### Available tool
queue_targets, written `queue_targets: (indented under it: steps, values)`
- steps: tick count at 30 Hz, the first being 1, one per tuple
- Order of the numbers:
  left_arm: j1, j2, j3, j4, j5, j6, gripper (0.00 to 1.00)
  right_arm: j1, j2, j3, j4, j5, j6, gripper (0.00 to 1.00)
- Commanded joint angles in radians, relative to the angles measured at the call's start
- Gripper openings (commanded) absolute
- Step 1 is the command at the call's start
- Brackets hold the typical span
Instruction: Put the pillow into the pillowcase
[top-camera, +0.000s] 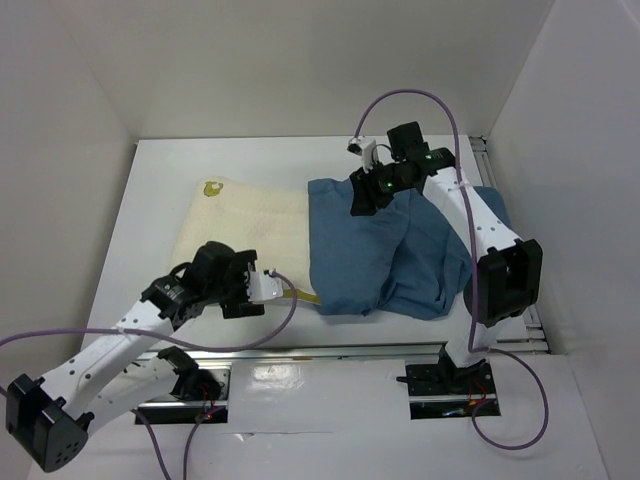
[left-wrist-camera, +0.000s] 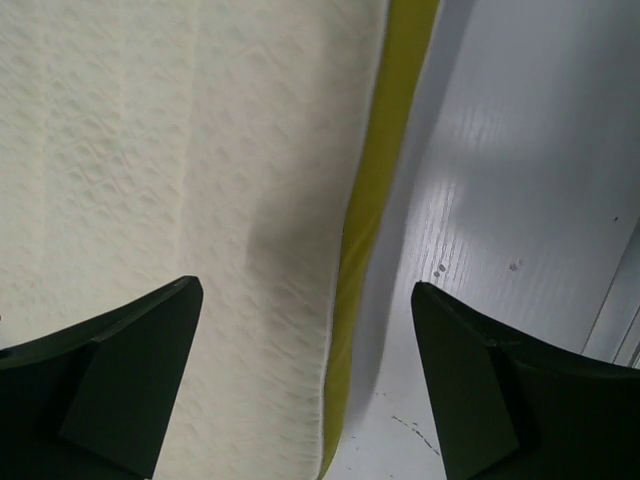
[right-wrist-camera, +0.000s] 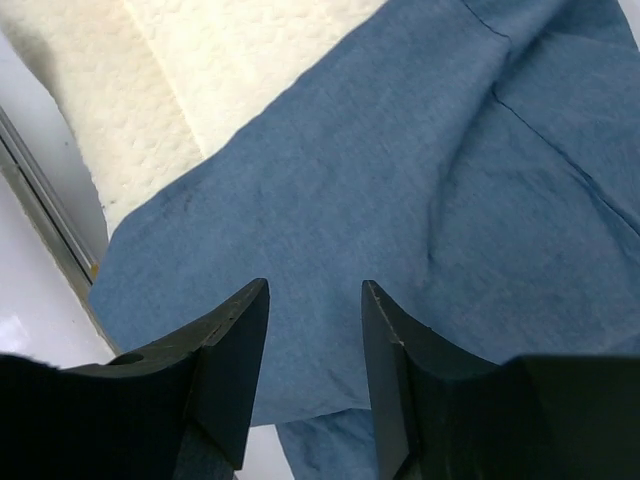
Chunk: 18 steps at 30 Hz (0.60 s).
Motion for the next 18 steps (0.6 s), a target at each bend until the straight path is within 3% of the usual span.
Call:
queue_targets:
  steps: [1, 7, 15, 18]
  values:
    - [-0.013, -0.06, -0.077, 0.095, -0.021, 0.106, 1.0, -0.021, 0.001, 0.011, 0.0, 0.01, 0.023, 0.49]
    - [-0.013, -0.019, -0.153, 0.186, 0.013, 0.12, 1.0, -0.021, 0.02, 0.021, 0.0, 0.019, 0.034, 0.49]
    - [-0.013, 0.182, -0.174, 0.382, 0.048, 0.109, 1.0, -0.021, 0.029, 0.03, -0.009, 0.028, 0.034, 0.49]
    - [-0.053, 0.25, -0.194, 0.466, -0.028, 0.096, 1.0, -0.021, 0.029, 0.03, -0.018, 0.028, 0.034, 0.49]
